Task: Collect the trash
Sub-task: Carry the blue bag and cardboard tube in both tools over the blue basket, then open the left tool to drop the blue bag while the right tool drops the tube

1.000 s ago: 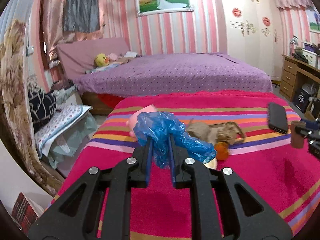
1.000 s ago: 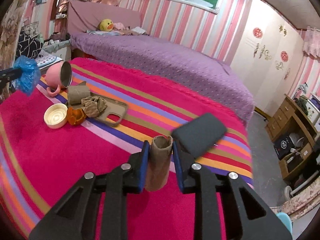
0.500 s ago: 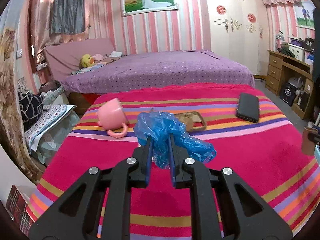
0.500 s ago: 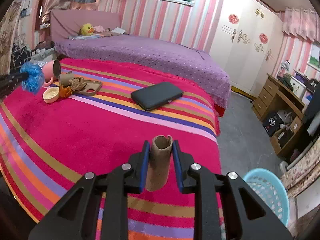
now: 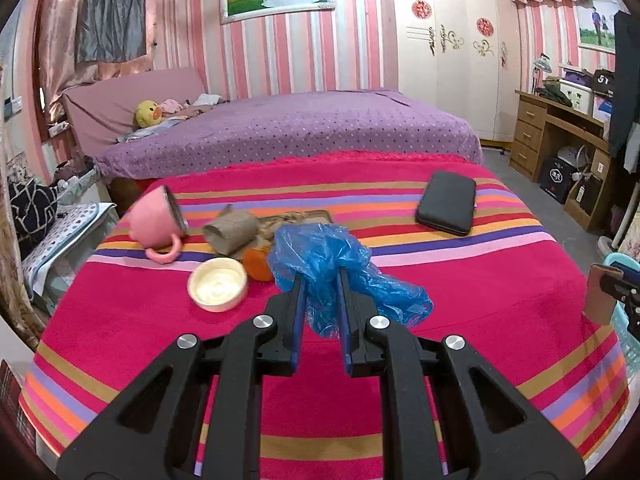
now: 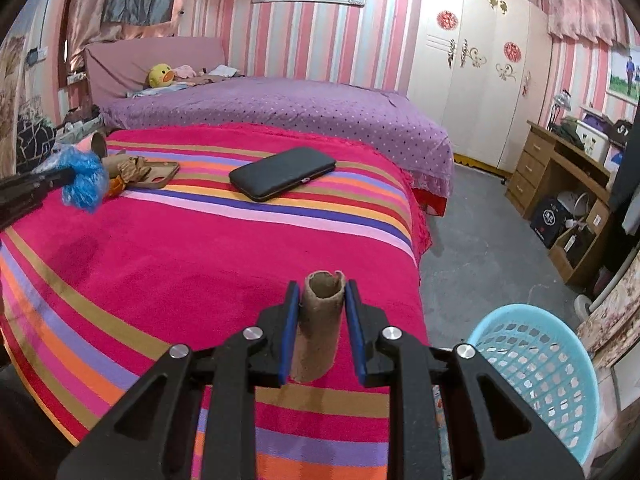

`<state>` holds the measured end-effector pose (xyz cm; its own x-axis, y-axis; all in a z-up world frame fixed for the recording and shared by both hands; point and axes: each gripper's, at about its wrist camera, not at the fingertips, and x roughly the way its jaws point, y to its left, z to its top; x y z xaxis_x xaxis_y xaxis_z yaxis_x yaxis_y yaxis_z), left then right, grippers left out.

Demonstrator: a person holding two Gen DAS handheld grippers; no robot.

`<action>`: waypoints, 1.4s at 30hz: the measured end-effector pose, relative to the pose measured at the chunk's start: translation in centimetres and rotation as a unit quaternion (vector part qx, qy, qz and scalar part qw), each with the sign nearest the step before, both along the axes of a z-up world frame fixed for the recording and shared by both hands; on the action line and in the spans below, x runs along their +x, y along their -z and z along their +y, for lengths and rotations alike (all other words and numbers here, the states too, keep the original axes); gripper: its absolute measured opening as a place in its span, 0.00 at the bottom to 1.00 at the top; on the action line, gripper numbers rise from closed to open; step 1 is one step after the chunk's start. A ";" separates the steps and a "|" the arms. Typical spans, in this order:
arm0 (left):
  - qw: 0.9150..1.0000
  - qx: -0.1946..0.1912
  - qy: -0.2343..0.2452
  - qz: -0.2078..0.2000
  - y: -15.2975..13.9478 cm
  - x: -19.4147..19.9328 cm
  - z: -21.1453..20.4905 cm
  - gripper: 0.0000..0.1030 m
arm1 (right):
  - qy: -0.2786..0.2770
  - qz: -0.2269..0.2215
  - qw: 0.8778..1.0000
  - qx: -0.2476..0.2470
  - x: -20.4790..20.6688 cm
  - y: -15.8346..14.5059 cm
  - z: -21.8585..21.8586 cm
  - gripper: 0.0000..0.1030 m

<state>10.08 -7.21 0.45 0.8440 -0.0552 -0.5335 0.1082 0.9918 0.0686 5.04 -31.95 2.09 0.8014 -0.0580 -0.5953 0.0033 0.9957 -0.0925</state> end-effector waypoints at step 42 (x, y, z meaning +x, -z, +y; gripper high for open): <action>0.962 -0.008 0.267 0.057 3.8 -7.4 -36.0 0.13 | 0.201 -0.030 0.976 0.080 -8.7 1.4 -25.5 0.23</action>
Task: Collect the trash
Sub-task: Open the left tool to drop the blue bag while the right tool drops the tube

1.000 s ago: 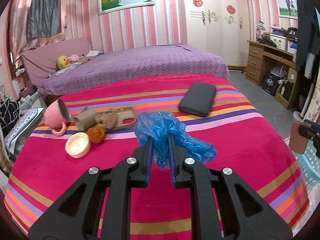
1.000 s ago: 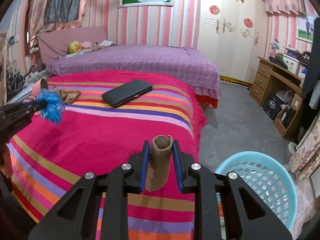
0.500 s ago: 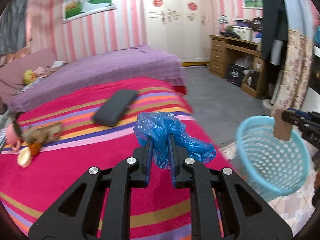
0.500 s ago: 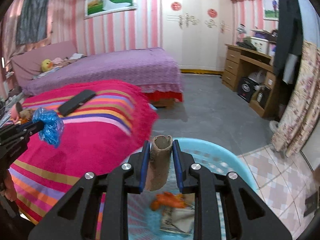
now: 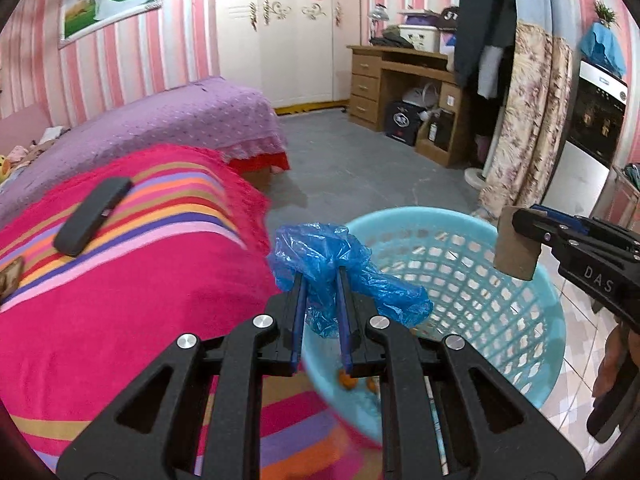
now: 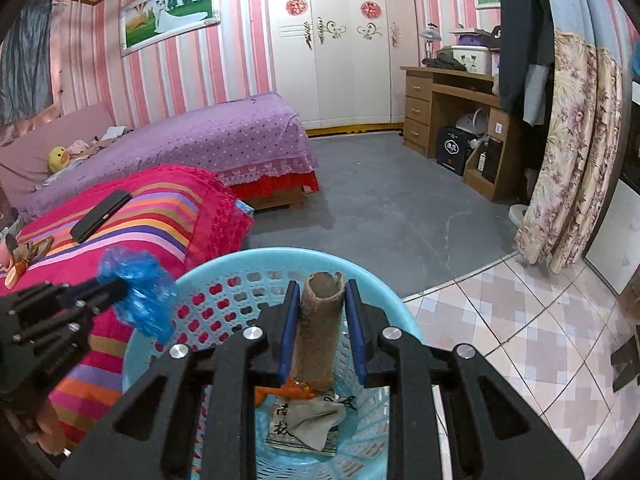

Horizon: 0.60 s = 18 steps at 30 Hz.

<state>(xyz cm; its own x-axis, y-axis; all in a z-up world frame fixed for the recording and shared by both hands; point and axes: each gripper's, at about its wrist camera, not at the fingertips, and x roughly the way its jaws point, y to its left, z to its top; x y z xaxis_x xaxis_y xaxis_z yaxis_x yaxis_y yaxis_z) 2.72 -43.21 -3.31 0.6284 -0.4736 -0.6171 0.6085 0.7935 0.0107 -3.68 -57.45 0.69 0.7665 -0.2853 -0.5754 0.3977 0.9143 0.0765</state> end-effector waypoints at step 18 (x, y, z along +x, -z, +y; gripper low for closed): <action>0.997 0.004 -0.064 -0.043 -0.2 2.4 2.1 0.89 | 0.012 -0.001 1.000 -0.011 -0.2 0.8 -0.1 0.23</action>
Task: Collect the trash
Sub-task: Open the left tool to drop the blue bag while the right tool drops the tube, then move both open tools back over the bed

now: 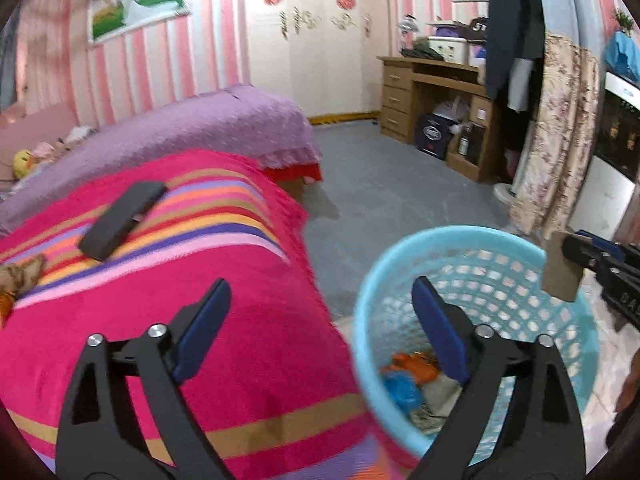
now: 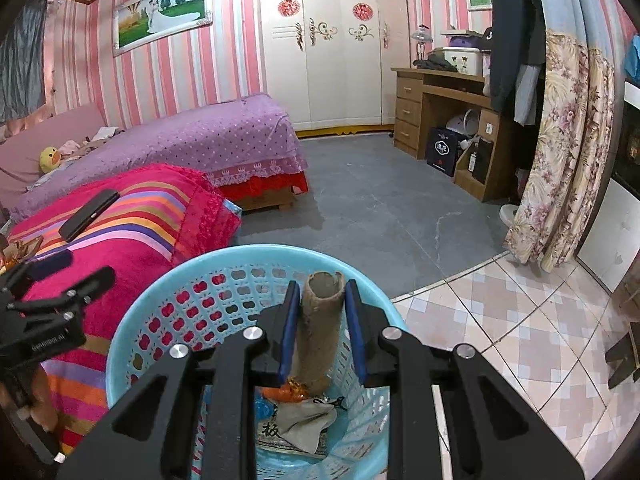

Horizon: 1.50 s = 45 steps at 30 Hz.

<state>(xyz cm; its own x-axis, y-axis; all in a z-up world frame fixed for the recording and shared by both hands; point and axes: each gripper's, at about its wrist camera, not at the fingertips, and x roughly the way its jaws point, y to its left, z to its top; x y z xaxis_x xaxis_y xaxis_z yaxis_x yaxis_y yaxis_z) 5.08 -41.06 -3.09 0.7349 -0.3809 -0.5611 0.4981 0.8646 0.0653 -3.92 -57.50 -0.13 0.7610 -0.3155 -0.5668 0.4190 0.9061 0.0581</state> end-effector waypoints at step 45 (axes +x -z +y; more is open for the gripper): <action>0.986 0.014 -0.159 -0.039 -3.6 6.3 30.3 0.95 | -0.078 -0.007 0.994 -0.081 9.6 -2.4 18.8 0.88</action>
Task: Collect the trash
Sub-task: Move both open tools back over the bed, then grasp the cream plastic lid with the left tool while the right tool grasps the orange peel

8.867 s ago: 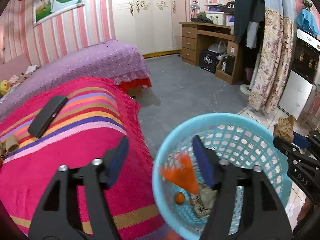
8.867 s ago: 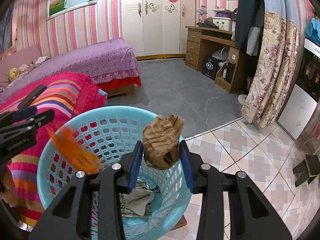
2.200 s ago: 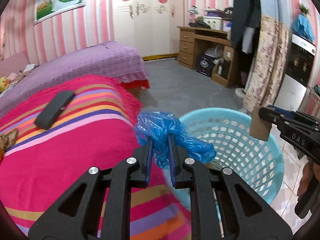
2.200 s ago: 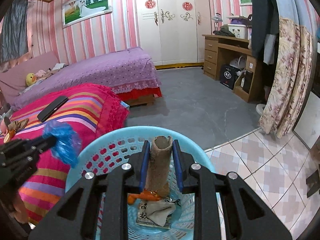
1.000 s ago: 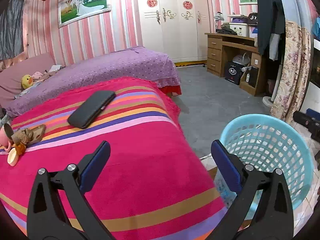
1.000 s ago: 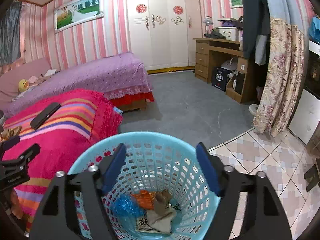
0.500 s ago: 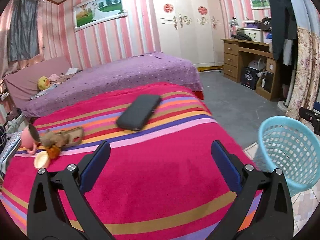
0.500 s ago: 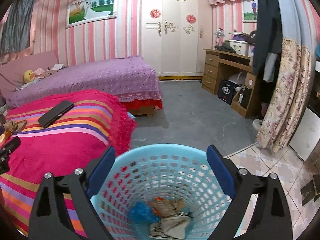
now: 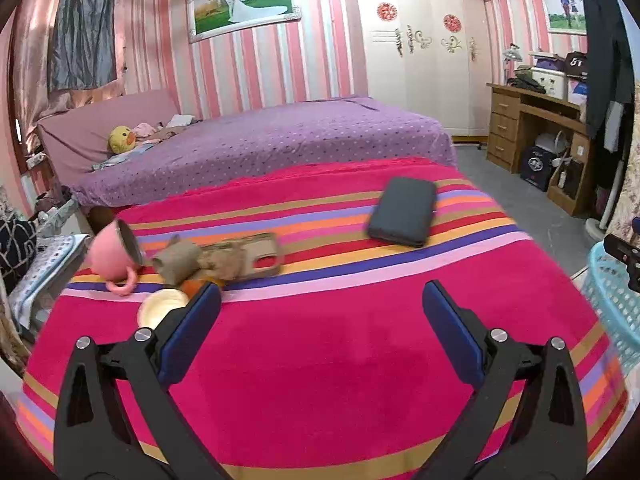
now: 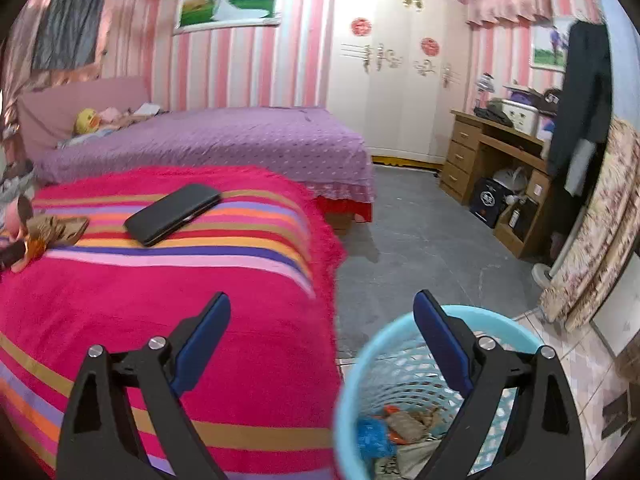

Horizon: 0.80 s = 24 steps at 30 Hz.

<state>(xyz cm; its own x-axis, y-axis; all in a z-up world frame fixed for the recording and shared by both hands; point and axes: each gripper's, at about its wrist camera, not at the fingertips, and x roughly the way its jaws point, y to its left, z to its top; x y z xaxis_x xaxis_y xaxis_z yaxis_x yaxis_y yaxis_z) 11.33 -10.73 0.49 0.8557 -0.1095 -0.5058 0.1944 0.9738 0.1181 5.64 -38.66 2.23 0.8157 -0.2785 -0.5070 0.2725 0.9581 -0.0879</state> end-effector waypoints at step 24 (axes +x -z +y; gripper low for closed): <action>0.990 -0.014 -0.077 0.118 4.8 7.9 16.1 0.95 | -0.064 0.067 0.996 -0.007 6.6 2.8 13.1 0.88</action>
